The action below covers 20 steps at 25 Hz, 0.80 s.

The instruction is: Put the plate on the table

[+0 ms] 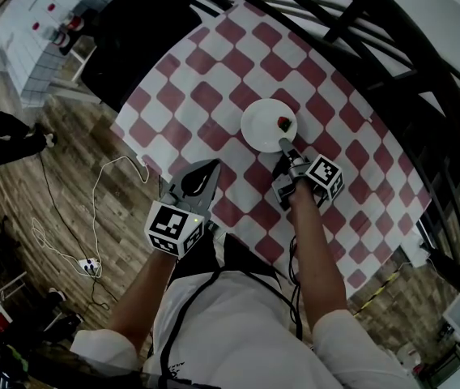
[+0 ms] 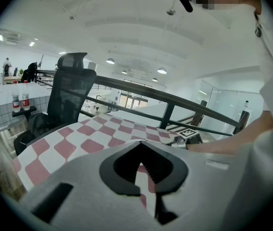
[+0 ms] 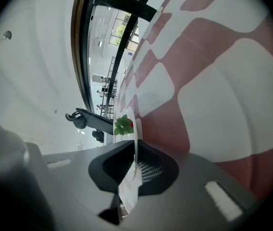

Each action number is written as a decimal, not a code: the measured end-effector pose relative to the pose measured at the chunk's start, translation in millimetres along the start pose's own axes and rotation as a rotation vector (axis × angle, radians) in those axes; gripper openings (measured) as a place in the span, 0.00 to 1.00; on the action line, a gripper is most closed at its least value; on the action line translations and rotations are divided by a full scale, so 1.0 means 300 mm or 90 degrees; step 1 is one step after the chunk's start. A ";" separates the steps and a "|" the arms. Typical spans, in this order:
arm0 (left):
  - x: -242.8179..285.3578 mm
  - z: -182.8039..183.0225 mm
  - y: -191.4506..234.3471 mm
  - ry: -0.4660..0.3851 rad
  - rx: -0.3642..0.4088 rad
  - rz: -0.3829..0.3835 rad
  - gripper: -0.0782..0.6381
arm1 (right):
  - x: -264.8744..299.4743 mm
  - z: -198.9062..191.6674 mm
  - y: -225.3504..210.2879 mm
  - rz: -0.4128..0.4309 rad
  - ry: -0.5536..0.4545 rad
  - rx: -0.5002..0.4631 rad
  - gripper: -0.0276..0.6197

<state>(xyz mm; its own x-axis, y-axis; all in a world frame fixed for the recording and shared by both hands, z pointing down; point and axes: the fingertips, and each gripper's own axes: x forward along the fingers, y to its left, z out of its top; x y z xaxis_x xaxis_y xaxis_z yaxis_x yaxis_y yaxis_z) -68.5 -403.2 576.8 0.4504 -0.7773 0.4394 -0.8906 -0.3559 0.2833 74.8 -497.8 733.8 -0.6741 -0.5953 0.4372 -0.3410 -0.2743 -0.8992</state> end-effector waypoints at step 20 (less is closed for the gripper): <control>-0.048 0.025 -0.033 -0.013 0.017 -0.007 0.11 | -0.039 -0.008 0.012 -0.014 -0.008 -0.031 0.39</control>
<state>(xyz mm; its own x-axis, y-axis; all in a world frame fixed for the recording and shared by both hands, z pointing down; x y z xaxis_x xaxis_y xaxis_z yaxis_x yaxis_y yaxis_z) -66.6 -392.4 561.2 0.4587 -0.7835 0.4192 -0.8873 -0.3781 0.2643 80.0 -490.1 725.5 -0.6585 -0.5990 0.4557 -0.3867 -0.2502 -0.8876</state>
